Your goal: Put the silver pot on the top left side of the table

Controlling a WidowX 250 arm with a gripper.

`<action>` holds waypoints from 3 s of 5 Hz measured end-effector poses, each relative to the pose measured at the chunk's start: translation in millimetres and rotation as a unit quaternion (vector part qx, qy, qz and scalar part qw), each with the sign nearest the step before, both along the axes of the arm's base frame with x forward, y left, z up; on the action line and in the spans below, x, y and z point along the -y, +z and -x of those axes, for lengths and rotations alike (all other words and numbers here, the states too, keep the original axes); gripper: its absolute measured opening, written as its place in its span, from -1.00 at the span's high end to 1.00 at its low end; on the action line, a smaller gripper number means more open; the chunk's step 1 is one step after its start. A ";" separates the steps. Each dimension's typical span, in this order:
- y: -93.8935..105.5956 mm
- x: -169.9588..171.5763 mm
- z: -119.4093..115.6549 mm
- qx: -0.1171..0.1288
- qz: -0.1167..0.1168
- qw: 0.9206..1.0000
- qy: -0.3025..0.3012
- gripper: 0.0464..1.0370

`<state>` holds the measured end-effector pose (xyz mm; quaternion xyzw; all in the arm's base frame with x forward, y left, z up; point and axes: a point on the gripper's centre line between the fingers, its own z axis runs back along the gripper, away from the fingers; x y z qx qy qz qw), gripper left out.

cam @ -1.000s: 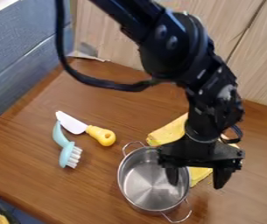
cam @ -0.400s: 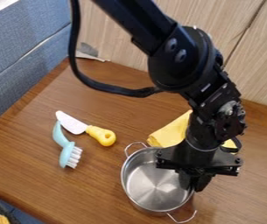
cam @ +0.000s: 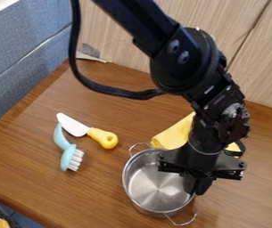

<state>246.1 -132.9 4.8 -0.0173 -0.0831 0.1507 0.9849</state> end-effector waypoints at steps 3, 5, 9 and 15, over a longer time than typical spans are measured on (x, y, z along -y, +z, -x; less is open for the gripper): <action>60.9 -32.7 5.9 0.030 -0.013 0.999 0.013 0.98; 81.8 -73.8 -36.4 0.042 -0.022 0.997 0.060 0.98; 55.5 -159.9 -136.2 0.000 -0.066 0.988 0.139 0.98; 13.1 -179.4 -169.5 -0.035 -0.071 0.987 0.143 0.13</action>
